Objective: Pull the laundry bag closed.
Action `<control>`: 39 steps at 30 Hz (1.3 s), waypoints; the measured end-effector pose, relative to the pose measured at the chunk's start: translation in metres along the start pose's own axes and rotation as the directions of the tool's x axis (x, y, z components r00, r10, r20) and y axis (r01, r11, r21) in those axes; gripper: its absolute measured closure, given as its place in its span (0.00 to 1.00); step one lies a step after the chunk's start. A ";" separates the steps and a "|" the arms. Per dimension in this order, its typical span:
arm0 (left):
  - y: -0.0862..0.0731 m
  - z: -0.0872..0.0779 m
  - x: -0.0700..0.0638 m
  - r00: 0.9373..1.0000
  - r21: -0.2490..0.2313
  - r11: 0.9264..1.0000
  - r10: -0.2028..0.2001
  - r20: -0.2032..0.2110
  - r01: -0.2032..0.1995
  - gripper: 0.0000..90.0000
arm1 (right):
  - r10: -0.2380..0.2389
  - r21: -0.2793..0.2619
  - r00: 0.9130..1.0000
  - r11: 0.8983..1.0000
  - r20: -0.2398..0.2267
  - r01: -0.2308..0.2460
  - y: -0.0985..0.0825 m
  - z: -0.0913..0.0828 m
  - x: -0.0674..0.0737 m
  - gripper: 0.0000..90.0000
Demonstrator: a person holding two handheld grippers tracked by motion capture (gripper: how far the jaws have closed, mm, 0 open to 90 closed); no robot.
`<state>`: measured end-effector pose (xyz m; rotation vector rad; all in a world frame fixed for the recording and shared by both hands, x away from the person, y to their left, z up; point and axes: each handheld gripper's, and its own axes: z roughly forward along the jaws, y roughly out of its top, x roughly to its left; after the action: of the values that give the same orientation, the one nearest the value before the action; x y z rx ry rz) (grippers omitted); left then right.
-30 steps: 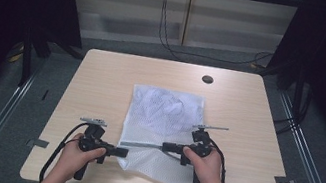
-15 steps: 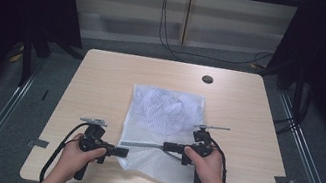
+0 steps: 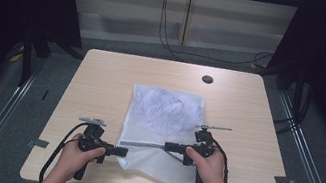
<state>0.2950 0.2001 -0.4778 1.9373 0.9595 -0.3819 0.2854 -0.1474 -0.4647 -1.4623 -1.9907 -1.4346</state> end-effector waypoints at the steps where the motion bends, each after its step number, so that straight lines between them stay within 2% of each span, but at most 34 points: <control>1: 0.000 0.000 0.000 1.000 0.000 1.000 0.001 0.000 -0.001 0.98 | 0.012 -0.001 1.000 1.000 -0.006 -0.012 0.000 0.000 0.000 0.97; 5: 0.000 0.000 0.002 1.000 0.004 1.000 -0.001 -0.002 0.001 0.98 | 0.001 0.004 1.000 1.000 -0.002 -0.001 0.000 0.001 0.000 0.97; 15: 0.000 -0.001 0.001 1.000 0.008 1.000 -0.001 -0.003 0.001 0.98 | 0.010 0.001 1.000 1.000 -0.004 -0.010 0.000 0.001 -0.001 0.97; 23: -0.001 -0.004 0.003 1.000 0.002 1.000 -0.007 -0.009 0.007 0.98 | 0.012 -0.007 1.000 1.000 0.015 -0.012 0.000 -0.007 -0.005 0.97; 24: -0.002 -0.003 0.002 1.000 0.001 1.000 -0.018 -0.001 0.018 0.98 | 0.012 -0.009 1.000 1.000 0.014 -0.012 0.000 -0.007 -0.006 0.97; 27: -0.001 -0.002 0.001 1.000 0.007 1.000 -0.002 -0.003 0.003 0.98 | 0.014 -0.013 1.000 1.000 0.016 -0.014 0.000 -0.008 -0.007 0.97; 28: -0.001 -0.002 0.000 1.000 0.003 1.000 -0.013 -0.001 0.013 0.98 | 0.013 -0.013 1.000 1.000 0.015 -0.013 0.000 -0.009 -0.007 0.97; 30: -0.001 -0.003 0.001 1.000 0.009 1.000 -0.002 -0.011 0.002 0.98 | 0.013 -0.013 1.000 1.000 0.021 -0.013 0.000 -0.009 -0.008 0.97; 39: -0.002 -0.003 0.001 1.000 0.010 1.000 -0.011 -0.009 0.011 0.98 | 0.020 -0.015 1.000 1.000 0.022 -0.019 -0.002 -0.012 -0.011 0.97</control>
<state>0.2935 0.2034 -0.4775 1.9447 0.9761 -0.3854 0.2853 -0.1634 -0.4681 -1.5059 -1.9772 -1.4348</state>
